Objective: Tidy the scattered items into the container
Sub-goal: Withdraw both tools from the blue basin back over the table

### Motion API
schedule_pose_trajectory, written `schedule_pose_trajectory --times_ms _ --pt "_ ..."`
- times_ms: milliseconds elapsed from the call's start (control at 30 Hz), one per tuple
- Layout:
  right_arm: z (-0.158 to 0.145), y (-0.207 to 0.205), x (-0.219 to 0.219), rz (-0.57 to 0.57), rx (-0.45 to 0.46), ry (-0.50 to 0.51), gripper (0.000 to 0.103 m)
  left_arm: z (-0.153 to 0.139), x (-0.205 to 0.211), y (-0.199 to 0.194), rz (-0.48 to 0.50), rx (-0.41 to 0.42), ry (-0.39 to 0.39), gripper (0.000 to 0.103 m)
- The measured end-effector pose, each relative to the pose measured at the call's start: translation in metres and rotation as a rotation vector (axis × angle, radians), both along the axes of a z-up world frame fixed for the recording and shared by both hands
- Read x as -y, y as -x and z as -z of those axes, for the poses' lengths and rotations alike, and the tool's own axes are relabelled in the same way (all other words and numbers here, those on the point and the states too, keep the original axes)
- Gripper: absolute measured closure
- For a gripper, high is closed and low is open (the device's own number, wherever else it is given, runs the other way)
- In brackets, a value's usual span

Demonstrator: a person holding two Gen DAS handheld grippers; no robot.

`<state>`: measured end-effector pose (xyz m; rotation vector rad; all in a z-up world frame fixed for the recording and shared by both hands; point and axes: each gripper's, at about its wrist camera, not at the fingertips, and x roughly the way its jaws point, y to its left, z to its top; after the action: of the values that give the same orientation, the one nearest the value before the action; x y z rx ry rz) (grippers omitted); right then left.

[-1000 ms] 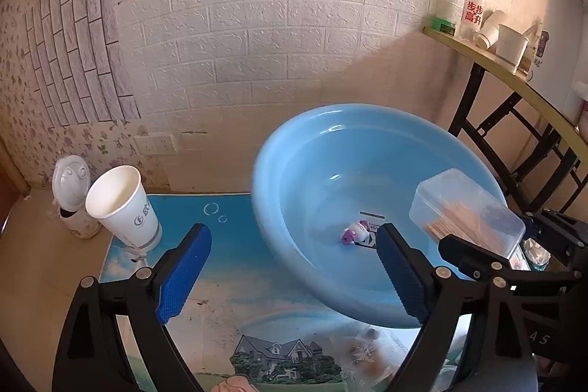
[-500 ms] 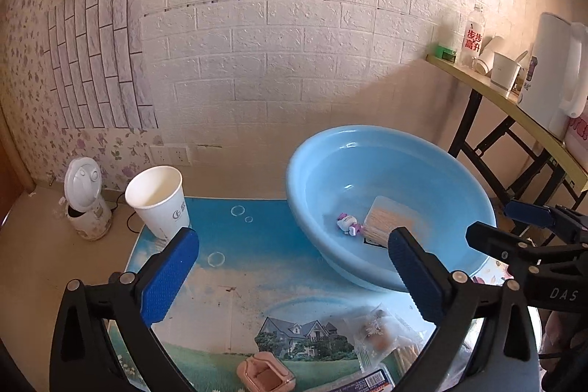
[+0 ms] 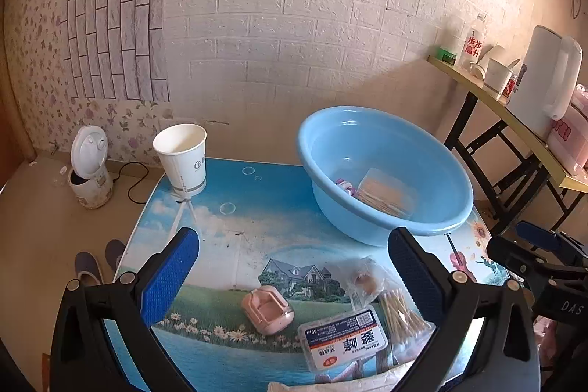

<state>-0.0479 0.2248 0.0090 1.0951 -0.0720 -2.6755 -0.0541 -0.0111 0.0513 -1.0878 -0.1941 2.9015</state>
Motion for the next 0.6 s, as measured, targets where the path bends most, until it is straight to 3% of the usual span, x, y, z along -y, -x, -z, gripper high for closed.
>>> schedule_pose_trajectory --times_ms 400,600 --pt "0.028 -0.054 -0.015 0.113 -0.029 -0.048 0.015 0.006 0.008 -0.048 -0.042 -0.048 0.046 0.0" --pt "0.034 -0.071 -0.005 0.065 -0.017 -0.044 0.015 0.003 0.012 -0.064 -0.059 -0.054 0.054 0.0"
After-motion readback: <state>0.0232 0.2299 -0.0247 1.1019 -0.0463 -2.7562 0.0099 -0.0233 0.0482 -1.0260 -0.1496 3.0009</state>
